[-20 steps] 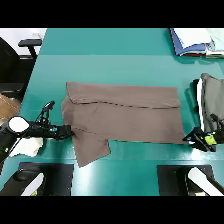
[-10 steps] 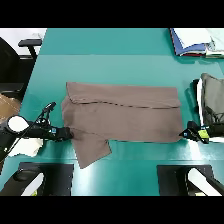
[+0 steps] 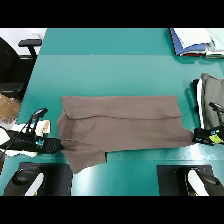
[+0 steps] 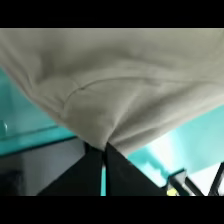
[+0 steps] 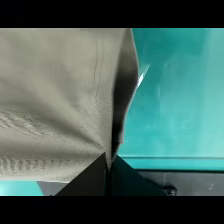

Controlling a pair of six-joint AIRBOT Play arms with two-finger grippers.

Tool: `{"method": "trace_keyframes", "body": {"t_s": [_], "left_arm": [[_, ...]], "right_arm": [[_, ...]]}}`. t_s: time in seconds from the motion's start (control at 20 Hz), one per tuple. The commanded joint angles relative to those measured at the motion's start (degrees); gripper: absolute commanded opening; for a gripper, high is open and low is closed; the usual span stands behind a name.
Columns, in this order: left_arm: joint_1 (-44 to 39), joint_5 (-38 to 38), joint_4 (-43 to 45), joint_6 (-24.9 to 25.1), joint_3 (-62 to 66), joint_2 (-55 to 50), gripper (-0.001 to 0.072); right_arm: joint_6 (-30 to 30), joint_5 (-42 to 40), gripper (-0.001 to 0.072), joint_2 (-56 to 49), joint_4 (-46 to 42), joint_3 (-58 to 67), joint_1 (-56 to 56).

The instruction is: Fold the shirts.

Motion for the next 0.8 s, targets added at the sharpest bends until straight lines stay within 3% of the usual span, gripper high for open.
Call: {"method": "trace_keyframes", "body": {"t_s": [0.0,0.3,0.55,0.75], "left_arm": [[0.02,6.67,0.72,1.99,5.92,-5.07,0.0023],[0.02,20.68,1.51,10.12,22.88,-30.82,0.0025],[0.02,28.63,1.46,10.32,29.22,-45.99,0.0026],[0.02,34.07,0.87,10.27,29.22,-49.33,0.0029]], "right_arm": [[2.27,-2.99,0.0013,-2.08,-0.94,5.29,3.96],[2.45,-8.50,0.0014,-23.98,0.92,22.95,9.97],[2.36,-10.36,0.0015,-37.64,7.34,33.90,10.08],[1.03,-11.19,0.0024,-44.61,11.32,38.51,9.97]]}}
